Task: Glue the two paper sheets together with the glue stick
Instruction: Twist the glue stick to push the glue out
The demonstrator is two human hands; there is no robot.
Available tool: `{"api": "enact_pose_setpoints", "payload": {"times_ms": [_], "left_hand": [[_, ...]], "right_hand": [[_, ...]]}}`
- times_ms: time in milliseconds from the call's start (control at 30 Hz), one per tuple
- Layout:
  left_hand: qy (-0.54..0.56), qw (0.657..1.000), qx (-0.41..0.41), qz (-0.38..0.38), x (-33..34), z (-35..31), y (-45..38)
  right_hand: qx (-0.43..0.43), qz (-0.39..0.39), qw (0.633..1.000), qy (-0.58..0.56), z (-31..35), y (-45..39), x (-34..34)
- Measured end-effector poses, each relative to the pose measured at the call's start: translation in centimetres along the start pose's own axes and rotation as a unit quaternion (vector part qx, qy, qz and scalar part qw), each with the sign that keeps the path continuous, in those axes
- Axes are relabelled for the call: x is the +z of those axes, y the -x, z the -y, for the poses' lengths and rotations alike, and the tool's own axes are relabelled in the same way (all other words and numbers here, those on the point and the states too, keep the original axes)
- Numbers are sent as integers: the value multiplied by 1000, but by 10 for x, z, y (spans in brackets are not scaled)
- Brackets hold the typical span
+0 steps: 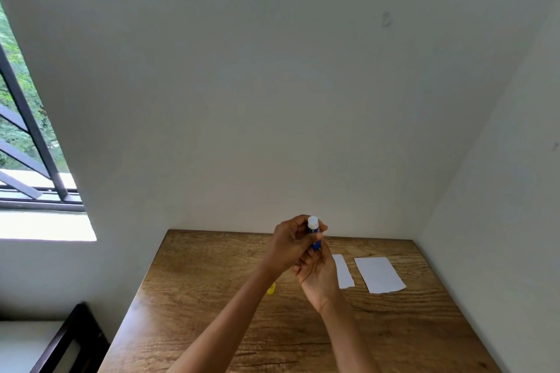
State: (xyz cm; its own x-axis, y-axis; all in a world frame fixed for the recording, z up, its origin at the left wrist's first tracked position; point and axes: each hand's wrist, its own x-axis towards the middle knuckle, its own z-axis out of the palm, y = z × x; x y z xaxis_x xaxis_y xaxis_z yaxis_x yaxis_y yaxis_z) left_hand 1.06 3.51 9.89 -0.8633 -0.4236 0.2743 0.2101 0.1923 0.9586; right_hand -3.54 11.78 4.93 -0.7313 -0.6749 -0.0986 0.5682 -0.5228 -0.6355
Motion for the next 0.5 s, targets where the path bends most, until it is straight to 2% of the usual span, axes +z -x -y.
{"api": "enact_pose_setpoints", "payload": {"times_ms": [233,367,500], "left_hand": [[24,999,-19,-28,-1,-4,2],[-9,1000,-9,-12,3,-4,5],[12,1000,-4,-26,3,-2,3]], "right_hand": [[-28,4,1000,7,-2,4,2],[-4,-23,998,56,1,4,2],[0,-1,997,83,3,8,0]]}}
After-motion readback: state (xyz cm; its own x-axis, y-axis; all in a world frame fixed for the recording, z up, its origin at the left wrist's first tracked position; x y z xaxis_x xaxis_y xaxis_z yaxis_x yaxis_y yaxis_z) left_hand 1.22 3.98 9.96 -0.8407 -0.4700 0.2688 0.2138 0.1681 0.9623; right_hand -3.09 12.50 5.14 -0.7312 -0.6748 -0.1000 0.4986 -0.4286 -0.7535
